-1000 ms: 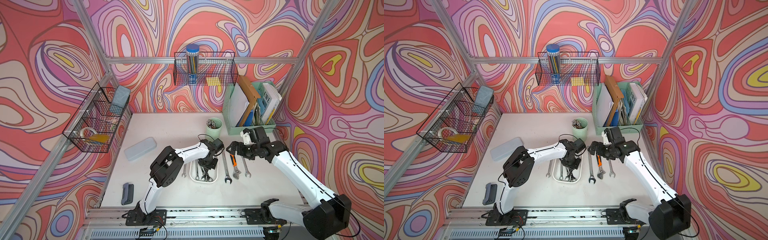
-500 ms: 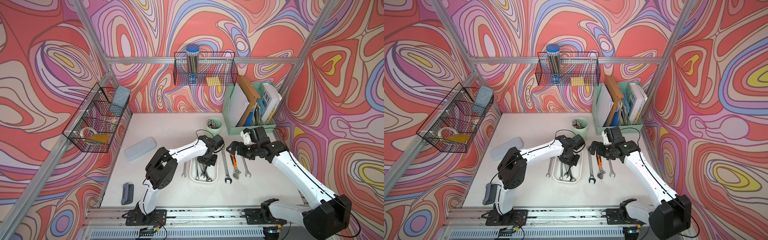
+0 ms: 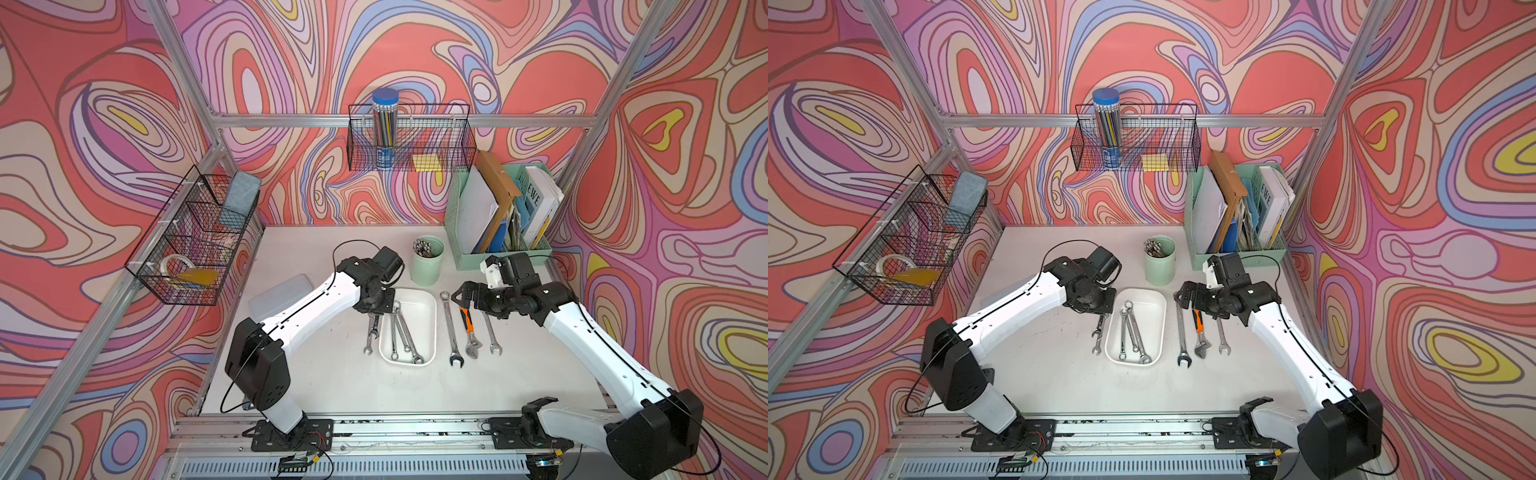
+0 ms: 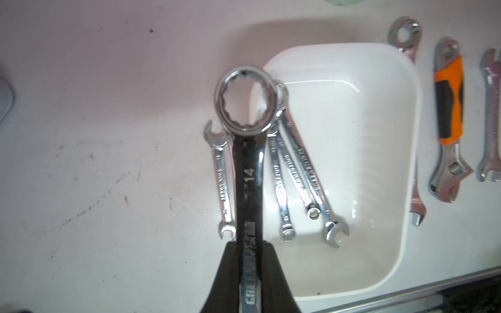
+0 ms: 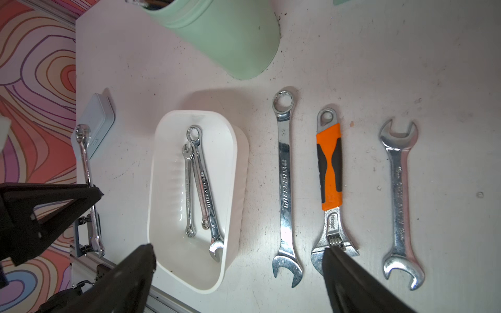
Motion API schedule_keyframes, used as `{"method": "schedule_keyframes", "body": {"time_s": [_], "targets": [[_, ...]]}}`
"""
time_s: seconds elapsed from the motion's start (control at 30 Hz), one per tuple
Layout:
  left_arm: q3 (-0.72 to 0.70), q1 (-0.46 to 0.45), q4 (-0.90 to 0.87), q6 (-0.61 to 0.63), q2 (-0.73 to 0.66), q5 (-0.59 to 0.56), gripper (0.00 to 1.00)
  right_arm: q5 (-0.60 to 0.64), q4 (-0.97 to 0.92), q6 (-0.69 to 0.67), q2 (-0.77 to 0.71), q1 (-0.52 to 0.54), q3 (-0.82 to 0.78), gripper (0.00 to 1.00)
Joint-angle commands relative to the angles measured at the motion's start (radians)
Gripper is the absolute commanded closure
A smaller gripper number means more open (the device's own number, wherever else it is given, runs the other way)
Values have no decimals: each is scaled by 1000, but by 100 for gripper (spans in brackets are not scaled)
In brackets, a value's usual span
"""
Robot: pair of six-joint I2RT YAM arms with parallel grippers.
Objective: Take out the wrench from the storage box
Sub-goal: Place the wrench at the center of the board.
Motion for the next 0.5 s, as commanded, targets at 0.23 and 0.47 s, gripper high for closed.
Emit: {"method": "schedule_keyframes", "body": {"time_s": [0.23, 0.47], "targets": [[-232, 121, 175, 21, 64, -10, 99, -14, 14, 0, -13, -4, -1, 2], [-231, 131, 220, 50, 169, -8, 98, -9, 16, 6, -11, -5, -7, 2]]}}
